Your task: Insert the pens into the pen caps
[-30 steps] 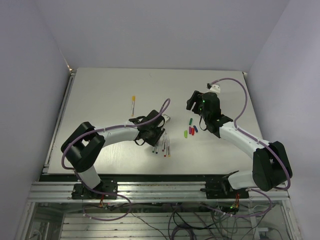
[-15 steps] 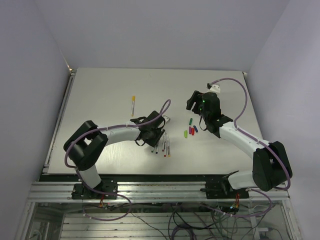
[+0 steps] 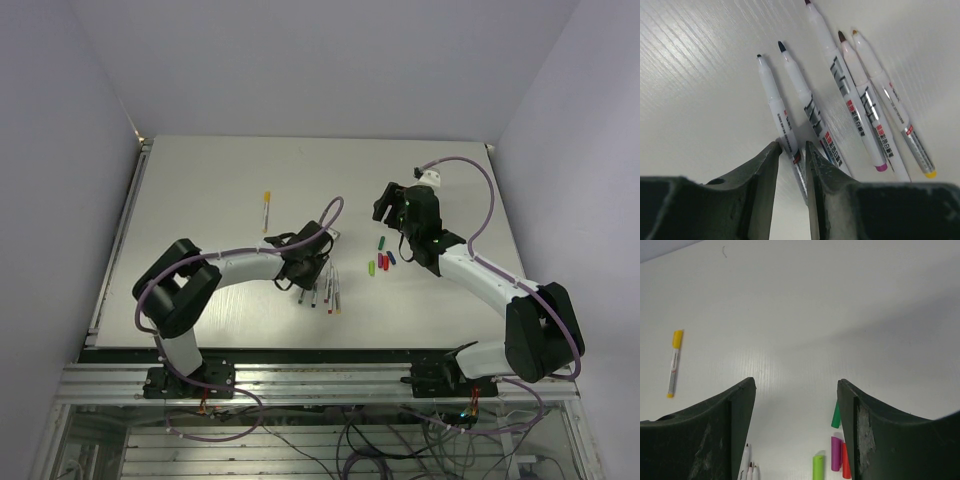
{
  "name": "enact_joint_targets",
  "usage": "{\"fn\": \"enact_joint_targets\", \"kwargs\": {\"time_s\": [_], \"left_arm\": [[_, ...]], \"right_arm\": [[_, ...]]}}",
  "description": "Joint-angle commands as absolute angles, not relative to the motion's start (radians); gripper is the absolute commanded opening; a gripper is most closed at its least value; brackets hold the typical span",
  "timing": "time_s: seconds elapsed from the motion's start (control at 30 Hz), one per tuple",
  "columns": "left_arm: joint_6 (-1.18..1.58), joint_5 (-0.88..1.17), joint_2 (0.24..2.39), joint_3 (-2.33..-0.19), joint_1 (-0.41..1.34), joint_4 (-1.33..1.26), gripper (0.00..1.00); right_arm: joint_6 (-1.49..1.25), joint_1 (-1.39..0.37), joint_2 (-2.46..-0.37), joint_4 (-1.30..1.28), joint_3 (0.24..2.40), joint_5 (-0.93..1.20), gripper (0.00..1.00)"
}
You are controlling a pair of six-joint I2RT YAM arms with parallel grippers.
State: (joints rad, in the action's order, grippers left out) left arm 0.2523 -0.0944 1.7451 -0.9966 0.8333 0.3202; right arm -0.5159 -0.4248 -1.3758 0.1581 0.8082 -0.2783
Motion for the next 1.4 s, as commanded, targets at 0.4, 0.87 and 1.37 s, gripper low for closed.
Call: {"fn": "enact_joint_targets", "kwargs": {"time_s": [0.4,0.87,1.37], "left_arm": [[0.288,-0.153,1.801,-0.986,0.836,0.552,0.36],[0.326,-0.085,1.831,-1.028,0.836,0.585,0.07],[0.311,-0.11,1.839,-1.104,0.777,0.546,0.07]], "right_arm": [[-0.524,-0.424,-1.326,0.156,0.783,-0.325,0.67],[-0.522,-0.417,-1.363,0.141,0.816,-0.314,0.67],[-0.514,-0.416,-1.422,0.037,0.859,-0.365,0.61]]}}
